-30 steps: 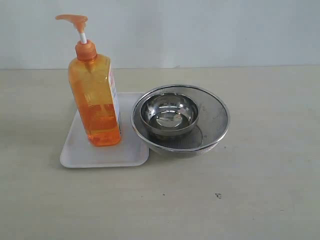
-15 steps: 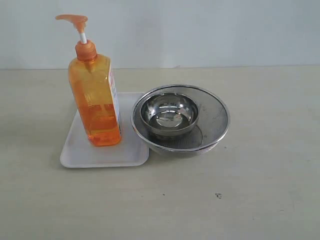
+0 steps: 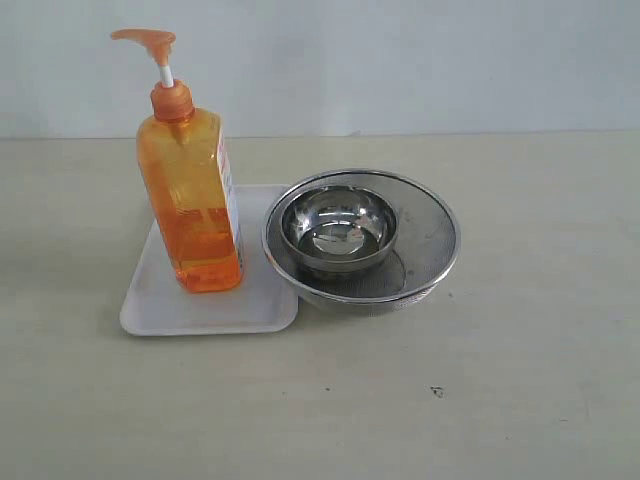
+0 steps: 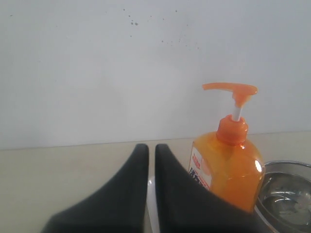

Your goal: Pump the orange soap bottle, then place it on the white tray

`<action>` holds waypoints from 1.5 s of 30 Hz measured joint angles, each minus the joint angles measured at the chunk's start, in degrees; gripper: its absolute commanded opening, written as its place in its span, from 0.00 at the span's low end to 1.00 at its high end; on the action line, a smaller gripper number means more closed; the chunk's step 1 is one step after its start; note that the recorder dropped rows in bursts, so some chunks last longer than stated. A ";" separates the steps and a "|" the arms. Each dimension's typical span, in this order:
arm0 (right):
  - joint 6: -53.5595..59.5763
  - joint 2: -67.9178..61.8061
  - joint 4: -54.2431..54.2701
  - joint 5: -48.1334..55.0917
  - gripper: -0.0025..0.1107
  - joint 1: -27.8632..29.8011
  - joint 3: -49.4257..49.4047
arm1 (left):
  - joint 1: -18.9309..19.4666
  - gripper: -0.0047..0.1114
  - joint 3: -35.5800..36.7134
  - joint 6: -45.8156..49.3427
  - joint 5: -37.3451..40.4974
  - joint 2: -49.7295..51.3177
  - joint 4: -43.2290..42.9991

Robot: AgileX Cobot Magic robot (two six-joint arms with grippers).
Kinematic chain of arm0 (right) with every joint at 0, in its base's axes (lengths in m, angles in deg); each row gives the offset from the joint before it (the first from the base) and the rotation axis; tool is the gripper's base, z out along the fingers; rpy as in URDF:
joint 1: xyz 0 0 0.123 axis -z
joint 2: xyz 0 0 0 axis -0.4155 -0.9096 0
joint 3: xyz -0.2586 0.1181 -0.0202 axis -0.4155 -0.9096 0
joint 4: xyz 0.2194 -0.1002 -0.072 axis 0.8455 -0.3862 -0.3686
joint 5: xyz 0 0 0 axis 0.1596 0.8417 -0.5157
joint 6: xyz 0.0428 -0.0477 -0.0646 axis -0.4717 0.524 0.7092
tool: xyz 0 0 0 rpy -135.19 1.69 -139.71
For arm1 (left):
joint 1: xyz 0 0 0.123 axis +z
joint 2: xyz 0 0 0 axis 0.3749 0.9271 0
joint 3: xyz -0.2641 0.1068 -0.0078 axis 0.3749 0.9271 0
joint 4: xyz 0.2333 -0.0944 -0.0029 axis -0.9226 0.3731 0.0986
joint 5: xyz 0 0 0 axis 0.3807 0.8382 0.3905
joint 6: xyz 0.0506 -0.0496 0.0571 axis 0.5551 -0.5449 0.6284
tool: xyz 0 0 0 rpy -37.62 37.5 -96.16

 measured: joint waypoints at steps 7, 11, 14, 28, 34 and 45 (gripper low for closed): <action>0.00 0.00 0.00 0.00 0.02 0.00 0.00 | 0.00 0.08 0.00 0.00 0.00 0.00 0.00; 0.00 0.00 0.00 0.00 0.02 0.00 0.00 | 0.00 0.08 0.00 0.00 0.00 0.00 0.00; 0.00 0.00 0.00 0.00 0.02 0.00 0.00 | 0.00 0.08 0.00 0.00 0.00 0.00 0.00; 0.00 0.00 0.11 0.00 0.02 0.00 0.00 | -0.24 0.08 0.00 0.00 0.00 0.00 0.00; 0.00 0.00 0.11 0.00 0.02 0.00 0.00 | -0.24 0.08 0.27 0.00 0.00 -1.60 0.00; 0.00 0.00 0.11 0.00 0.02 0.00 0.00 | -0.24 0.08 11.18 0.00 0.00 -29.43 0.27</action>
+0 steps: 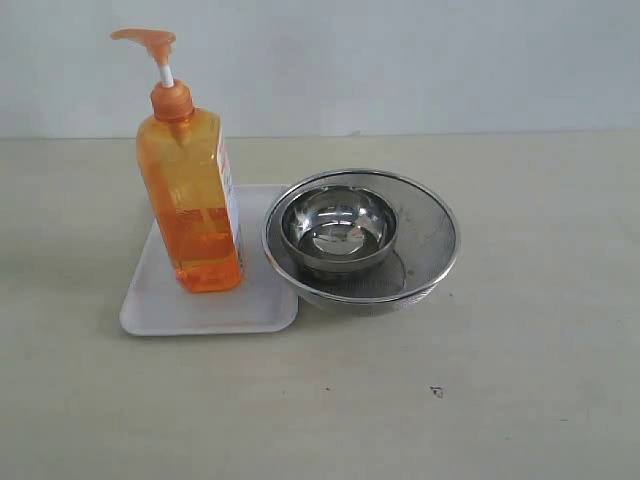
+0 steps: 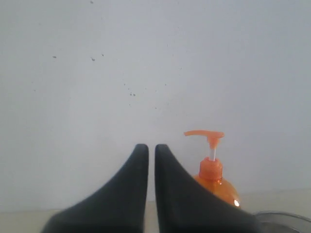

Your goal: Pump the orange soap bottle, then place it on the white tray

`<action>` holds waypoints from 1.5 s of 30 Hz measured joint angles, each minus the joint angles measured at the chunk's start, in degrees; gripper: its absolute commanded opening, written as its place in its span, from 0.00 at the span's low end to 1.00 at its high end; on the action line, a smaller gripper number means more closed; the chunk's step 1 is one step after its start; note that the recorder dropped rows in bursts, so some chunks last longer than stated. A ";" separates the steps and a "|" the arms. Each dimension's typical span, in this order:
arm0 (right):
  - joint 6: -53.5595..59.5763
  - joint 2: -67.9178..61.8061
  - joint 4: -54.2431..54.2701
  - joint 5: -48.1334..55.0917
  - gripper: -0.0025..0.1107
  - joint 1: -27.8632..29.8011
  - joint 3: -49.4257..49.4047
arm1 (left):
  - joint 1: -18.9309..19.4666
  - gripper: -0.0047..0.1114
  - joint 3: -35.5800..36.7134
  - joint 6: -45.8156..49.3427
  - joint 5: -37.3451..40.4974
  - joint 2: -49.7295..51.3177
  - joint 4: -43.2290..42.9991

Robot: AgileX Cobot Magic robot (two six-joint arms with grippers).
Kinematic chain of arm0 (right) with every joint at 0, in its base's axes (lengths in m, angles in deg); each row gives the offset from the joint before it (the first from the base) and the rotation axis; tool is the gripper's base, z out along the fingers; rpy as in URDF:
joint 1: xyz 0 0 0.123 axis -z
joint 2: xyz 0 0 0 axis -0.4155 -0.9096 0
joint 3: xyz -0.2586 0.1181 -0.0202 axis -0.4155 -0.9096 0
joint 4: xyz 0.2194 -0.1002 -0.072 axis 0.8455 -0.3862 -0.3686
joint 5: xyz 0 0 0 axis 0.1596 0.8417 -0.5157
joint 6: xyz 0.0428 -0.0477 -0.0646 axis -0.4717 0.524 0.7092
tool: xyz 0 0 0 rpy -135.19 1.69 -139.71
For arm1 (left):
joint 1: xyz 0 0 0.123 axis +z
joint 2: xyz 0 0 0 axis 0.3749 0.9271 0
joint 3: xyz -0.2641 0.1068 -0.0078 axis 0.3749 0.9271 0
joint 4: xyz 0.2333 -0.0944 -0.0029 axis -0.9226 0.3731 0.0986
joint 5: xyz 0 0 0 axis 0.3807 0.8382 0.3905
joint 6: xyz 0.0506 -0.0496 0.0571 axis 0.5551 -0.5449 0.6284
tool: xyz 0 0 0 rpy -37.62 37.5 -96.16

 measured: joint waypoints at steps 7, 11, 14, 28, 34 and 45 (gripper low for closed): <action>-0.11 0.00 0.00 0.00 0.02 0.00 0.00 | 0.00 0.08 5.23 -1.13 0.00 -7.17 4.07; -0.11 0.00 0.00 0.00 0.02 0.00 0.00 | 0.00 0.08 5.34 -8.66 0.00 -7.31 4.81; -0.11 0.00 0.00 0.00 0.02 0.00 0.00 | 0.00 0.08 5.34 -6.30 0.23 -7.31 7.23; -0.22 0.00 0.00 0.37 0.02 0.00 0.00 | 0.00 0.08 11.14 56.09 19.24 -7.31 53.21; -0.22 0.00 0.00 0.43 0.02 0.00 0.00 | 0.23 0.08 12.86 52.81 20.14 -7.31 53.71; -0.22 0.00 0.00 0.43 0.02 0.00 0.00 | 3.39 0.08 12.86 53.47 20.71 -7.31 57.14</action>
